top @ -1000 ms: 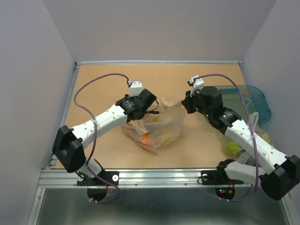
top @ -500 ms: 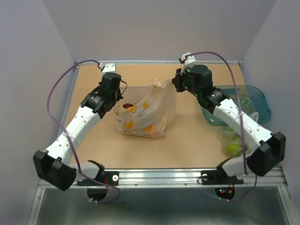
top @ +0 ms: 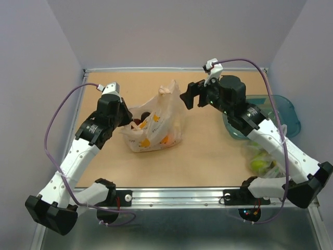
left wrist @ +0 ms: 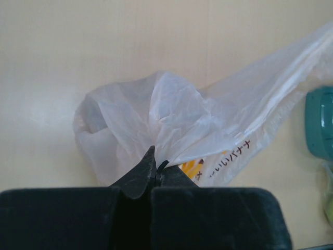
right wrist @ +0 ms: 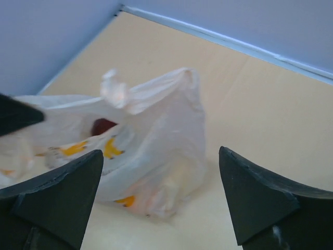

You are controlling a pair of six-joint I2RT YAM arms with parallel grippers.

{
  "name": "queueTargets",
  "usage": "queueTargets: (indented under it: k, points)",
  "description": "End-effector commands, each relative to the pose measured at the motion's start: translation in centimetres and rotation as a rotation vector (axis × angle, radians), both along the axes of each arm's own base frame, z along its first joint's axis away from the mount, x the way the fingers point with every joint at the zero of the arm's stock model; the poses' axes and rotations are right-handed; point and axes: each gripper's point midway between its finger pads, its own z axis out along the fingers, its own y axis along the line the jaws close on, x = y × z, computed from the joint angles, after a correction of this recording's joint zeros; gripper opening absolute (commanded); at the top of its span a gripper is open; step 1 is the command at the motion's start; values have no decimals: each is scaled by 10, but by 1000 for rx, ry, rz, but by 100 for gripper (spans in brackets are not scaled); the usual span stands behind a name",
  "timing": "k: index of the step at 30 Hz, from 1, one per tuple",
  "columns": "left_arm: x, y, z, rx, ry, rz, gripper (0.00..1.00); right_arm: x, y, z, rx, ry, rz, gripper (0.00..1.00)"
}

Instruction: Untie the knot of the plastic bag and take out the fruit

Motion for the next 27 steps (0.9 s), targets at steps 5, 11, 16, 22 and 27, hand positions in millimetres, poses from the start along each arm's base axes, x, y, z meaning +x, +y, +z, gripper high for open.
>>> queueTargets:
  k: [5, 11, 16, 22, 27]
  points:
    - [-15, -9, -9, -132, 1, 8, 0, -55, 69, 11, 129, 66, 34, 100]
    - [-19, -4, 15, -186, -67, 42, 0, -49, 107, -34, 94, 149, -96, 100]
    - [-25, -9, 27, -226, -91, 13, 0, -35, 131, -60, 179, 227, -178, 100]
    - [-31, -7, 24, -223, -90, 3, 0, -6, 122, -76, 235, 204, -390, 98]
    - [-35, 0, 26, -214, -109, 23, 0, 3, 113, -108, 180, 199, -480, 89]
